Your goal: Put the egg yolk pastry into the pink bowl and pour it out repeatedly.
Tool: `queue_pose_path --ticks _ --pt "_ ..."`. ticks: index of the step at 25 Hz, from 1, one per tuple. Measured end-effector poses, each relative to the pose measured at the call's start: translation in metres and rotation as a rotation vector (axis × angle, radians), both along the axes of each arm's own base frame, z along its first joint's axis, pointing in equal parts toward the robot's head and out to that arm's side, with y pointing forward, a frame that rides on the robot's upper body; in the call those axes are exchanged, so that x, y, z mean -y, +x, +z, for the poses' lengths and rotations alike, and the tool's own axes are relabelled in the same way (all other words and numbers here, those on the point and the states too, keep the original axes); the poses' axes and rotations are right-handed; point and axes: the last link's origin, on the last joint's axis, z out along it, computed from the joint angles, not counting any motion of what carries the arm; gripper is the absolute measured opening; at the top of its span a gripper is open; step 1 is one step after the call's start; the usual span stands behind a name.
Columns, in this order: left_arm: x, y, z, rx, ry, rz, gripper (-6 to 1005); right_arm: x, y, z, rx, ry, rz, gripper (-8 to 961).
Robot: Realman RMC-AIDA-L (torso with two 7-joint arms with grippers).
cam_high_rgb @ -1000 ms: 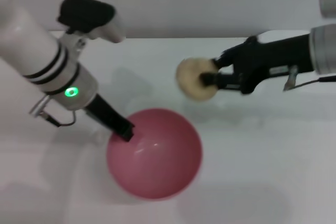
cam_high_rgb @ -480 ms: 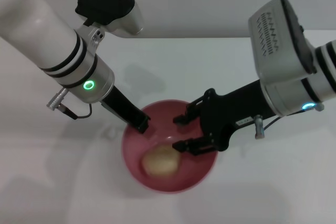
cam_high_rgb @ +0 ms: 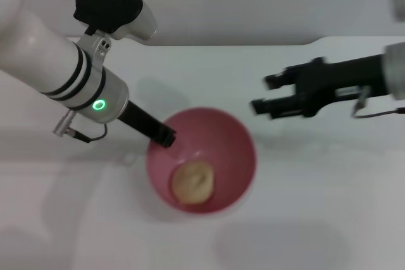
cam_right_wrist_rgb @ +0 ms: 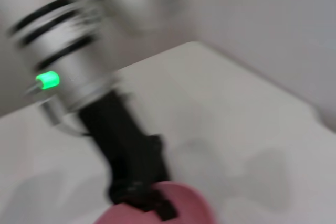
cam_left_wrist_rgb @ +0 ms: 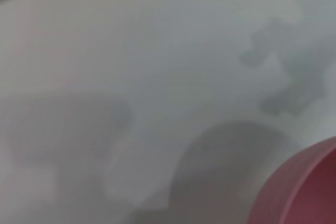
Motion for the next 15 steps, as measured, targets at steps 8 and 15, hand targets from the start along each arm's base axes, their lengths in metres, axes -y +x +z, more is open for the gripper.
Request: queue_pose_path --ticks 8,15 --pt "0.012 0.022 -0.002 0.241 0.350 -0.324 -1 0.011 0.075 0.047 -0.131 0.188 -0.273 631" --pt "0.044 0.042 -0.027 0.201 0.579 -0.750 0 0.028 0.117 0.063 -0.190 0.279 -0.397 630"
